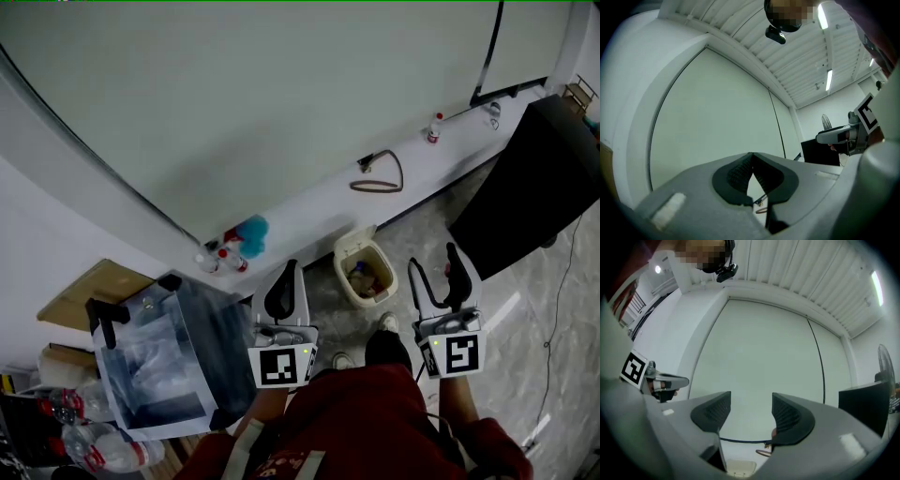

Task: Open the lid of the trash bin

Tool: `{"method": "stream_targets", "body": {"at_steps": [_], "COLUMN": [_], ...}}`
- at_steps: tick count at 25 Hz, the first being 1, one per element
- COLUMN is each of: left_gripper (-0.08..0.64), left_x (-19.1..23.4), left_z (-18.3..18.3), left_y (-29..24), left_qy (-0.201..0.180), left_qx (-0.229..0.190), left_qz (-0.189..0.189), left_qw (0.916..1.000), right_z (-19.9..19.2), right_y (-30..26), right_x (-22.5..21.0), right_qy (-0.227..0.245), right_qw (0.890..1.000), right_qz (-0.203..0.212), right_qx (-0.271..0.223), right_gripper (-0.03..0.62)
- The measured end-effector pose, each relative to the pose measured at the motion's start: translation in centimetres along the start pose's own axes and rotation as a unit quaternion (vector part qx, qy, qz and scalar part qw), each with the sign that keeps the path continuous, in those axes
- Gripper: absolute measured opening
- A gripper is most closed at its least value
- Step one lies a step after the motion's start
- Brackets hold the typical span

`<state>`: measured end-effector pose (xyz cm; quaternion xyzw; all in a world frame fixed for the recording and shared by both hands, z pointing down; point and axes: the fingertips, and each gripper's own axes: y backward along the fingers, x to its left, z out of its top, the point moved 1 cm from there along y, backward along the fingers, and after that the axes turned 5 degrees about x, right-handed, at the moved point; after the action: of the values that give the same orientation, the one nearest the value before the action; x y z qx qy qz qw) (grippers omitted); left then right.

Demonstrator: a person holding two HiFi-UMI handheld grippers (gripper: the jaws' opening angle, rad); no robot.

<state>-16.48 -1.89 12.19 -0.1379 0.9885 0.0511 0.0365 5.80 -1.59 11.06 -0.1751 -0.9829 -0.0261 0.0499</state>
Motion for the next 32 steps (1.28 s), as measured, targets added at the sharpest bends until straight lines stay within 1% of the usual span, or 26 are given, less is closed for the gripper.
{"method": "stream_targets", "body": {"at_steps": [2, 4, 5, 8, 10, 12, 13, 14, 16, 17, 19, 22, 25, 28, 29, 30, 32], "left_gripper": [0.005, 0.006, 0.005, 0.005, 0.005, 0.005, 0.005, 0.005, 0.005, 0.005, 0.005, 0.005, 0.005, 0.005, 0.005, 0.005, 0.005], "left_x": [0.5, 0.8, 0.9, 0.8, 0.7, 0.5, 0.5, 0.4, 0.4, 0.4, 0.3, 0.5, 0.4, 0.3, 0.3, 0.3, 0.3], "left_z": [1.1, 1.5, 1.5, 1.4, 1.3, 1.1, 1.1, 1.1, 1.2, 1.2, 1.2, 1.0, 1.1, 1.1, 1.2, 1.2, 1.3], "left_y": [0.1, 0.3, 0.3, 0.0, -0.1, -0.1, 0.0, 0.1, 0.2, 0.3, 0.4, 0.6, 0.8, 0.9, 1.0, 1.1, 1.3], "left_qy": [-0.011, -0.017, -0.017, -0.012, -0.014, -0.011, -0.009, -0.007, -0.005, -0.006, -0.008, -0.009, -0.006, -0.004, -0.003, -0.003, -0.003], "left_qx": [-0.013, -0.016, -0.014, -0.01, -0.013, -0.011, -0.01, -0.009, -0.011, -0.013, -0.014, -0.012, -0.013, -0.013, -0.013, -0.014, -0.014], "left_qz": [0.006, 0.011, 0.011, 0.012, 0.011, 0.01, 0.01, 0.009, 0.008, 0.008, 0.008, 0.013, 0.015, 0.014, 0.013, 0.012, 0.013], "left_qw": [0.9998, 0.9997, 0.9997, 0.9998, 0.9998, 0.9998, 0.9999, 0.9999, 0.9999, 0.9999, 0.9998, 0.9998, 0.9998, 0.9998, 0.9998, 0.9998, 0.9998], "right_z": [0.6, 0.4, 0.4, 1.0, 0.7, -0.1, -0.2, 0.1, 0.6, 0.5, 0.1, -0.8, -0.9, -1.1, -1.1, -1.1, -0.6], "right_y": [-0.1, -0.1, -0.1, -0.5, -0.6, -0.5, -0.5, -0.6, -0.7, -0.7, -0.8, -0.7, -0.5, -0.2, -0.1, 0.0, 0.0], "right_x": [0.0, -0.2, -0.3, -0.3, -0.3, -0.5, -0.4, -0.3, 0.0, 0.1, 0.1, -0.2, -0.4, -0.4, -0.3, -0.3, -0.1], "right_qy": [0.004, 0.003, 0.003, 0.006, 0.006, 0.006, 0.006, 0.006, 0.005, 0.006, 0.014, 0.029, 0.034, 0.018, 0.018, 0.022, 0.036], "right_qw": [1.0, 1.0, 1.0, 1.0, 1.0, 1.0, 1.0, 1.0, 1.0, 1.0, 1.0, 0.999, 0.999, 0.998, 0.998, 0.998, 0.998], "right_qz": [-0.003, -0.009, -0.01, -0.004, -0.003, -0.006, -0.005, -0.003, -0.003, -0.004, -0.009, -0.01, -0.008, -0.015, -0.016, -0.016, -0.011], "right_qx": [-0.006, 0.001, 0.002, -0.014, -0.006, 0.019, 0.021, 0.013, 0.003, 0.005, 0.016, 0.027, 0.033, 0.063, 0.066, 0.063, 0.04], "right_gripper": [0.27, 0.27, 0.27, 0.264, 0.254, 0.227, 0.214, 0.2, 0.156, 0.137, 0.076, 0.01, 0.0, 0.0, 0.0, 0.0, 0.0]}}
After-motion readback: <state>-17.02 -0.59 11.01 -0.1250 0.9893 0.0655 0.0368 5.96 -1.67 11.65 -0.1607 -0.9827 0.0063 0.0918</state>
